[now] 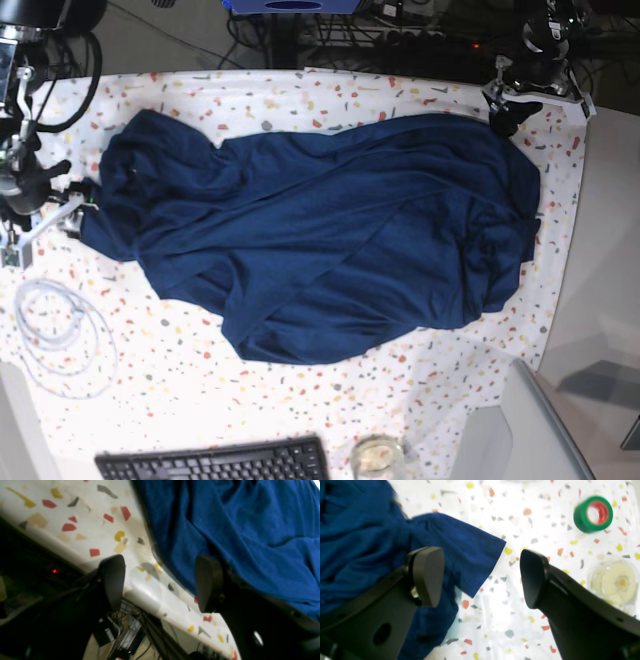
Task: Layout the t-shirt on the table in an organized manner, then fold the t-shirt properly
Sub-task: 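Grasp the shirt's edge with both grippers and stretch it apart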
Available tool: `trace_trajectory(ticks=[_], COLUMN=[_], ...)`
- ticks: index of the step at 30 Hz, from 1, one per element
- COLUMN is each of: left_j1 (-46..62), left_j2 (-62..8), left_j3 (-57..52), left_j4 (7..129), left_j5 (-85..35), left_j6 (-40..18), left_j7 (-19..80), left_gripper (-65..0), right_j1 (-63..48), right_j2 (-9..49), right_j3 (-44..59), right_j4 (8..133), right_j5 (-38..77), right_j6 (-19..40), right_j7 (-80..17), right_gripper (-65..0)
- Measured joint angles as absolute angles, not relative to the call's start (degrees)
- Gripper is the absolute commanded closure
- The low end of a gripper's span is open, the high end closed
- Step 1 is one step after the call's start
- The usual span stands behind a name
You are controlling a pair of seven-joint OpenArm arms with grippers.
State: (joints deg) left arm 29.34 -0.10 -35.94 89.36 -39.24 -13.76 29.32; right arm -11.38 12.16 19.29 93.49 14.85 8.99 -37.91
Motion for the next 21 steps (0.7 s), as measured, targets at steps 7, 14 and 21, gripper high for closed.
trace_trajectory(ticks=[7,14,21], left_j1=[24.49,21.08,19.86], left_j2=[-0.10,-0.30,-0.84], left_j3=[-35.97,-36.01,-35.79], left_j4=[85.89,79.05,76.05], left_j5=[-39.29,-39.57,-40.60], left_j6=[-14.00,-14.50,-15.31], left_j7=[28.99,27.75,26.30], left_gripper=[-41.8,-41.8,-41.6], right_j1=[-15.25,-12.84,-12.78], right_j2=[9.13,7.90,7.09], right_j3=[25.10,32.27,31.86], right_j4=[95.09,86.15,80.47], right_j5=[24.18,27.97,28.14], right_j6=[17.58,22.92,30.09], right_j7=[-38.15,-37.95,-38.35], right_gripper=[-44.9,-44.9,-44.9])
